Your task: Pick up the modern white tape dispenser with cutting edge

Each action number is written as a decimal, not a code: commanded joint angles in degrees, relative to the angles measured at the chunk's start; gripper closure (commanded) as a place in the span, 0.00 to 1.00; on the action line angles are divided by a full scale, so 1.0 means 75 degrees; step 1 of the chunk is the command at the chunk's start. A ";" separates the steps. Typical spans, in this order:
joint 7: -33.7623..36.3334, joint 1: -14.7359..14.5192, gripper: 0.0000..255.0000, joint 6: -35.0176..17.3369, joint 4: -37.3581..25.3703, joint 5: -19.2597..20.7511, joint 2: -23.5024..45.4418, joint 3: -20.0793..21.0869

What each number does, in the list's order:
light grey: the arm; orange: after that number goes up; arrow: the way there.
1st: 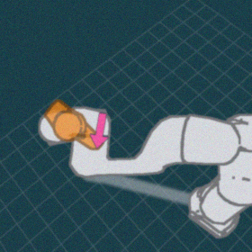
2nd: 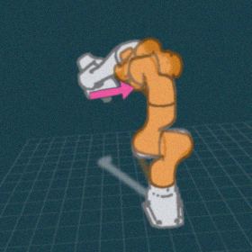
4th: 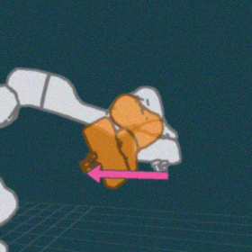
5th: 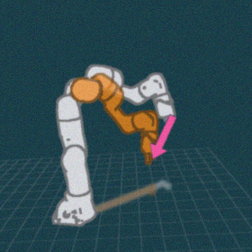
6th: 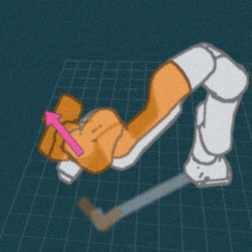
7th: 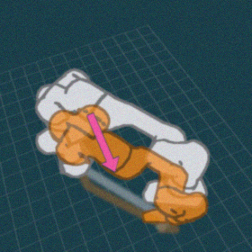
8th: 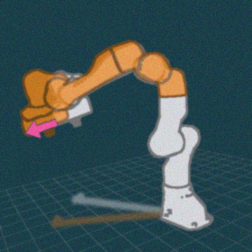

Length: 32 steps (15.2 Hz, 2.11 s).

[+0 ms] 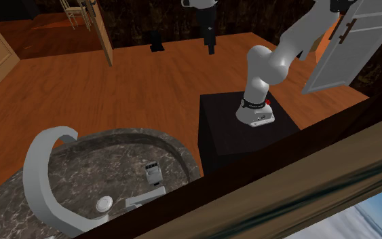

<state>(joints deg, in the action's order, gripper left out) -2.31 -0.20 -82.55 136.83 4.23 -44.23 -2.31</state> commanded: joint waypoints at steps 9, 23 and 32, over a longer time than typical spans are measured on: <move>0.2357 -0.0167 0.00 -0.1501 0.0884 -0.1112 0.0190 0.1445; 0.6571 0.0121 0.00 -0.4582 0.0370 -0.1621 0.2985 0.4134; 1.0218 0.0636 0.00 -0.5761 -0.1343 0.0590 0.6094 0.5429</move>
<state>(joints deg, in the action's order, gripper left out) 70.53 4.29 -125.54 129.32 5.54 -1.97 37.77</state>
